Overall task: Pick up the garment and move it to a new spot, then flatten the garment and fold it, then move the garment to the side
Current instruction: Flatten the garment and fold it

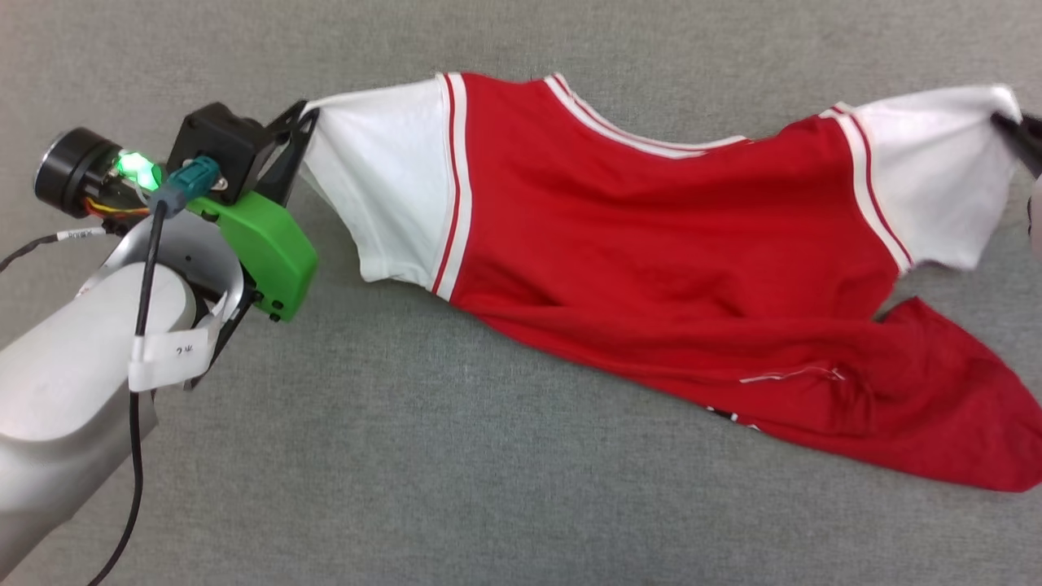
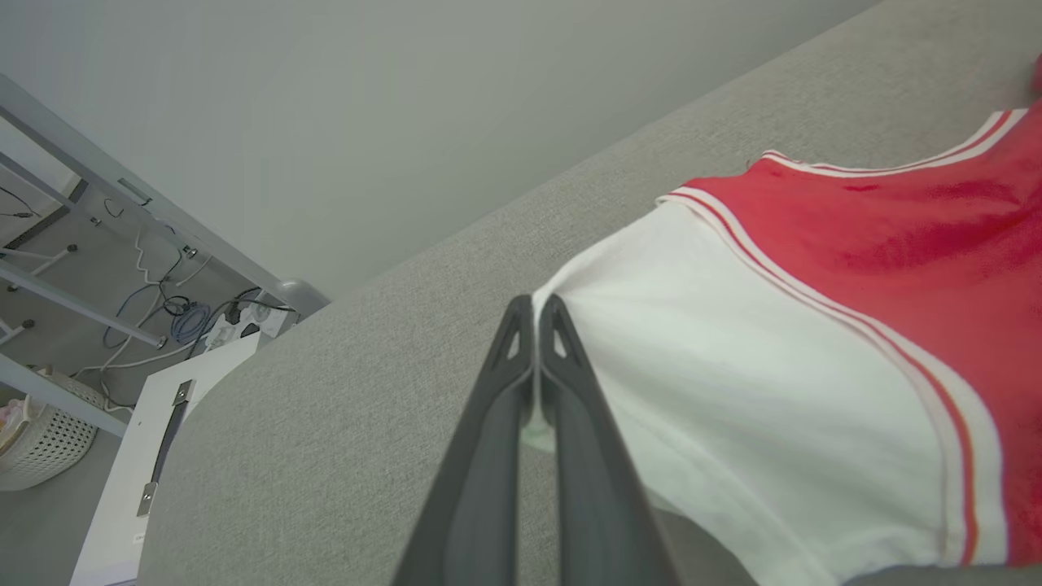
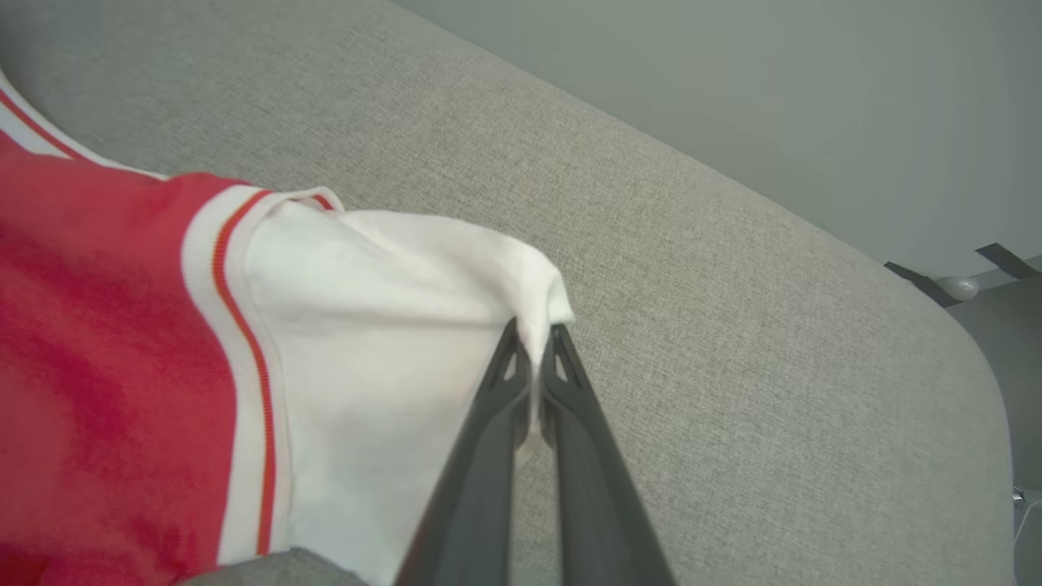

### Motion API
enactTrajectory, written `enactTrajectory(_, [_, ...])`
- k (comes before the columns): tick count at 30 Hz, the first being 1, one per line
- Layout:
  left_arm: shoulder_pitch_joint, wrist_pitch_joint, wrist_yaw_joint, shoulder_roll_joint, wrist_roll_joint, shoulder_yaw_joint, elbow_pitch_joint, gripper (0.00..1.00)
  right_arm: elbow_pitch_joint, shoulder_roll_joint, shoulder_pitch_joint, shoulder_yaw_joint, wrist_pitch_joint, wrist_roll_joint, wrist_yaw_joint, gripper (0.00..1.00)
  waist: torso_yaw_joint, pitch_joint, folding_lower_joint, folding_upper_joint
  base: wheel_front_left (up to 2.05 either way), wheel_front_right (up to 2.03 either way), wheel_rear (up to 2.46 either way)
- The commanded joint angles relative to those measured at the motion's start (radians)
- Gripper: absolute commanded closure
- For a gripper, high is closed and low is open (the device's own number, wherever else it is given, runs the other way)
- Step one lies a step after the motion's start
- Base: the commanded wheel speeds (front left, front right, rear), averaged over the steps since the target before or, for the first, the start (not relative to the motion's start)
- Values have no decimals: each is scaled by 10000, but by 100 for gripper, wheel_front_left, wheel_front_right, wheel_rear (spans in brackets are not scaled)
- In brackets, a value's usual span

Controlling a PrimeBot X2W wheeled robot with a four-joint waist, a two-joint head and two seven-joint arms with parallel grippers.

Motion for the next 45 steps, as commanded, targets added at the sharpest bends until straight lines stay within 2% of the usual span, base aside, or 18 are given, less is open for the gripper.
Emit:
enactTrajectory(1, [88, -148, 124, 1, -71, 106, -21, 100, -47, -82, -106, -158, -337, -131, -6, 100, -236, -812, -1, -1, 0, 0, 0])
enactTrajectory(6, [33, -478, 246, 125, -25, 288, -308, 100, -372, -186, 25, -697, -1129, -397, -6, 100, -430, -1506, -1, -1, 0, 0, 0])
enactTrajectory(13, [-513, -889, 447, 321, 148, 753, -899, 100, -969, -70, 173, -2151, -1765, -925, -6, 100, -654, -2270, -1, -1, 0, 0, 0])
enactTrajectory(17, [-1045, -981, 457, 355, 327, 975, -1064, 100, -1442, 142, 137, -3030, -1762, -1357, -6, 100, -753, -2536, -1, -1, 0, 0, 0])
enactTrajectory(23, [-2049, -933, 288, 112, 495, 1233, -1004, 100, -2168, 421, -24, -4027, -1327, -1975, -6, 100, -823, -2550, -1, -1, 0, 0, 0])
enactTrajectory(27, [-2800, -837, 22, -208, 569, 1313, -734, 100, -2527, 578, -337, -4354, -923, -2235, -6, 100, -854, -2304, -1, -1, 0, 0, 0])
enactTrajectory(33, [-4115, -825, -466, -835, 609, 1503, 108, 100, -2515, 756, -1357, -4271, -390, -2726, -6, 100, -903, -1467, -1, -1, 0, 0, 0])
enactTrajectory(39, [-5850, -839, -998, -1458, 889, 1653, 1510, 100, -1577, 879, -3199, -3787, -256, -3326, -6, 100, -966, -282, -1, -1, 0, 0, 0])
enactTrajectory(45, [-7790, -1001, -1402, -1964, 1253, 1872, 2865, 100, -483, 1079, -5482, -3324, -686, -3799, -6, 100, -1035, 818, -1, -1, 0, 0, 0])
